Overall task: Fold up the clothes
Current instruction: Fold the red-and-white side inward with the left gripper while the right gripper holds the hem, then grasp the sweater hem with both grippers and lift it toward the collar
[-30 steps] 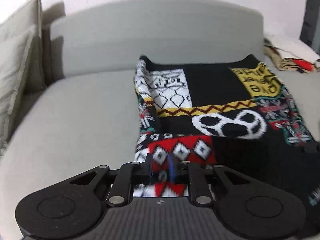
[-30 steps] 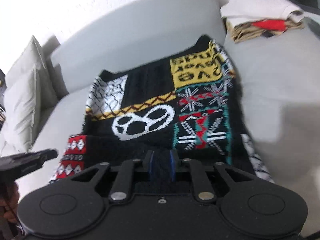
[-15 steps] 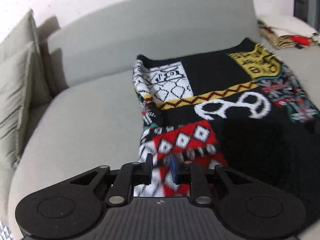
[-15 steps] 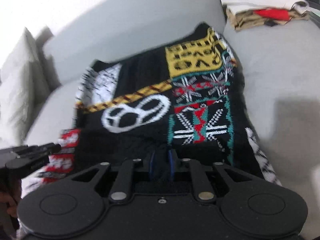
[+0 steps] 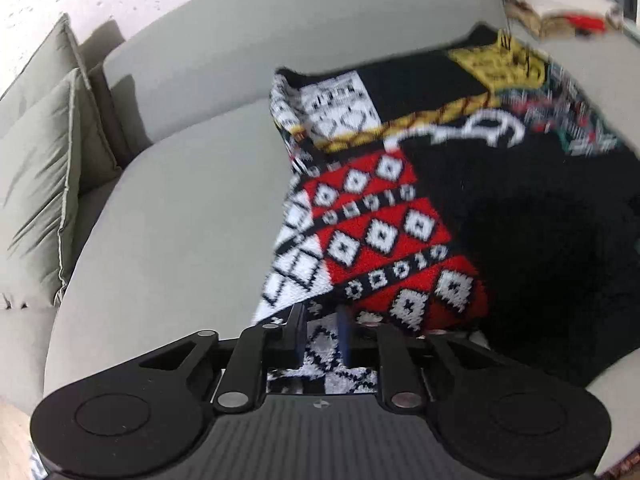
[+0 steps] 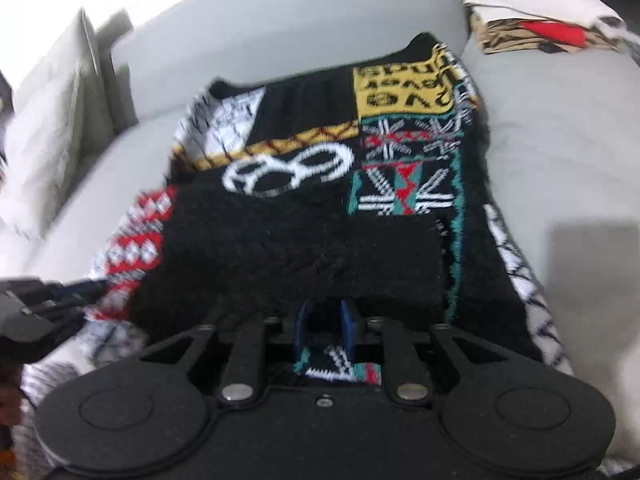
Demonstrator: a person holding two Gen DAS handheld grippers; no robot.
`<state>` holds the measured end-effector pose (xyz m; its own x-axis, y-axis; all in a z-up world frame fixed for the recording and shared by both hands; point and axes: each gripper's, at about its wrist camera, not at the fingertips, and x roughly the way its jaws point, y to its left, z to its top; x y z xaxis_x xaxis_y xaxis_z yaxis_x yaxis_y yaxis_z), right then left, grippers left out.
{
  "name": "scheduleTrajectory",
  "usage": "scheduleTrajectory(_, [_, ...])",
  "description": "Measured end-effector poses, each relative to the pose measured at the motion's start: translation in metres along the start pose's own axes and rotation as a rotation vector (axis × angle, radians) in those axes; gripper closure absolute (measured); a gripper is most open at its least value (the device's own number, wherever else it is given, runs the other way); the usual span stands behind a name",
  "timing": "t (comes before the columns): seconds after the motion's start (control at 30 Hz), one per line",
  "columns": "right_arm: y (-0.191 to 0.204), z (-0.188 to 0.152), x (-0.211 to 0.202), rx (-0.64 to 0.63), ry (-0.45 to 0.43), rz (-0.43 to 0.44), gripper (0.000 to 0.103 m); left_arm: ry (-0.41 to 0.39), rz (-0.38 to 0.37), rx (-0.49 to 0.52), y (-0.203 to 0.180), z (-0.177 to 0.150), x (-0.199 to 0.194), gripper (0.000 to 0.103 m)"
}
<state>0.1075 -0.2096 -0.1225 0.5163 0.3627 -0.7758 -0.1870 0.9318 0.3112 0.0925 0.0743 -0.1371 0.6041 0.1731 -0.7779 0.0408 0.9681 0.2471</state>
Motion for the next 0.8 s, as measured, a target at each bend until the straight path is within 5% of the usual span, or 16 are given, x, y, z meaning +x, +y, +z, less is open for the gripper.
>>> scheduleTrajectory(0.07, [-0.009, 0.004, -0.018, 0.031, -0.049, 0.009, 0.073, -0.032, -0.029, -0.040, 0.006, 0.008, -0.009, 0.070])
scheduleTrajectory(0.23, [-0.025, 0.030, -0.009, 0.059, -0.113, -0.088, 0.076, -0.101, -0.040, -0.063, -0.001, 0.048, 0.003, 0.071])
scheduleTrajectory(0.33, [-0.037, 0.040, 0.028, 0.085, -0.060, -0.149, 0.079, -0.058, -0.028, -0.056, -0.019, 0.071, 0.043, 0.086])
scheduleTrajectory(0.43, [-0.043, 0.031, 0.061, 0.076, 0.024, -0.197, 0.080, 0.079, -0.043, -0.011, -0.038, 0.073, 0.090, 0.097])
scheduleTrajectory(0.53, [-0.046, 0.031, 0.056, 0.069, 0.026, -0.180, 0.080, 0.051, 0.022, 0.150, -0.060, 0.070, 0.088, 0.100])
scheduleTrajectory(0.6, [-0.052, 0.040, 0.046, 0.115, 0.043, -0.151, 0.079, 0.045, 0.012, 0.144, -0.056, 0.073, 0.077, 0.099])
scheduleTrajectory(0.67, [-0.052, 0.049, 0.025, 0.149, 0.024, -0.095, 0.074, 0.030, -0.029, 0.080, -0.039, 0.078, 0.057, 0.076])
scheduleTrajectory(0.7, [-0.049, 0.054, 0.012, 0.155, 0.005, -0.062, 0.069, 0.010, -0.053, 0.054, -0.030, 0.080, 0.045, 0.073])
scheduleTrajectory(0.77, [-0.042, 0.067, -0.018, 0.137, -0.040, -0.025, 0.037, -0.044, -0.069, 0.018, -0.011, 0.084, 0.019, 0.059])
scheduleTrajectory(0.8, [-0.039, 0.074, -0.033, 0.126, -0.063, -0.008, 0.033, -0.060, -0.062, 0.009, -0.004, 0.088, 0.008, 0.057])
